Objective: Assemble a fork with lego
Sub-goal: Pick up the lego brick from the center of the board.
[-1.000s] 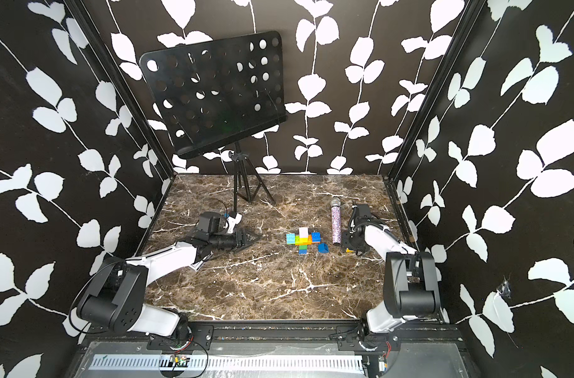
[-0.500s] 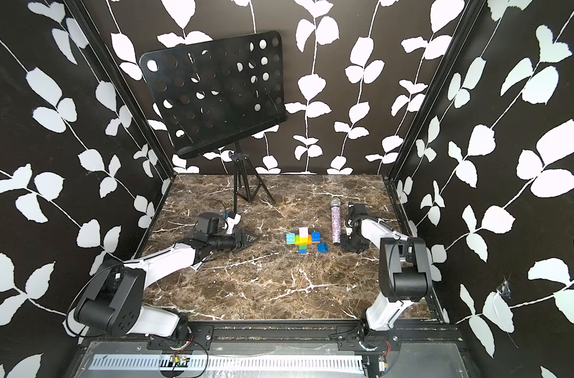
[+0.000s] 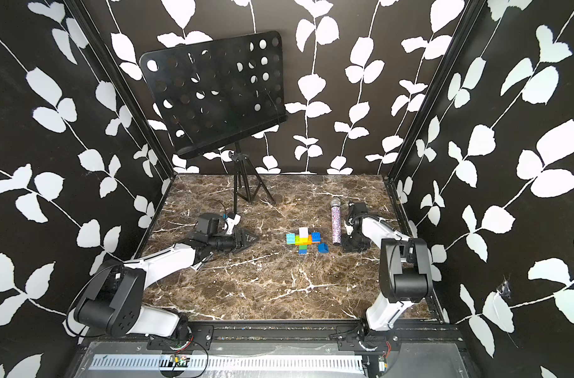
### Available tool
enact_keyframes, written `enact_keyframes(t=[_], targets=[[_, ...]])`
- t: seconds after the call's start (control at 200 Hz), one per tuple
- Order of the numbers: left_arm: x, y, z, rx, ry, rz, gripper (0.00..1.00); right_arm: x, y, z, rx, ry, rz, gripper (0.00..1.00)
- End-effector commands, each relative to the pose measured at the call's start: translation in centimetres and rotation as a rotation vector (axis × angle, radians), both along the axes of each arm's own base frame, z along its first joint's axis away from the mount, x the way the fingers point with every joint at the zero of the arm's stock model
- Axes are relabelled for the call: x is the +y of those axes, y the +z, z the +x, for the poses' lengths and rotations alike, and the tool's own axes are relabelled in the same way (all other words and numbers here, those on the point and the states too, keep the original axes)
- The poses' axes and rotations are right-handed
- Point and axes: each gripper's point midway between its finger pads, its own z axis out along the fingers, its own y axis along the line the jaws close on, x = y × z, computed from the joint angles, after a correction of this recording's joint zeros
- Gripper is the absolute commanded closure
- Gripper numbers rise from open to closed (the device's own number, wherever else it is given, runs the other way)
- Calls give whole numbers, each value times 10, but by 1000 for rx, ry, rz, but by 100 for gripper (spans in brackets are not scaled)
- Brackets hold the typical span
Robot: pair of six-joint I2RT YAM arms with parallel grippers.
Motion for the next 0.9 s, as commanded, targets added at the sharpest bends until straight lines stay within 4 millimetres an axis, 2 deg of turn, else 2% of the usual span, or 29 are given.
enact_keyframes(t=[0.0,0.17,0.41,0.475,0.565,0.67,0.895], targets=[[-1,3,-3,-14,-3,-2,34,-2,10,1,-15,12,-9,58],[-1,2,-3,-15,-3,-6,34,0,2,3,-10,5,3,59],[-1,2,-5,-16,-2,-2,35,-1,1,6,-21,5,2,64],[-1,2,-4,-16,-1,-1,35,0,-1,6,-14,4,3,63],[-2,3,-5,-17,-1,-3,35,-1,-3,7,-14,-4,2,57],[-2,2,-6,-16,-1,0,35,0,-4,8,-24,-8,5,56],[-2,1,-7,-18,3,3,35,1,-3,9,-29,1,12,64]])
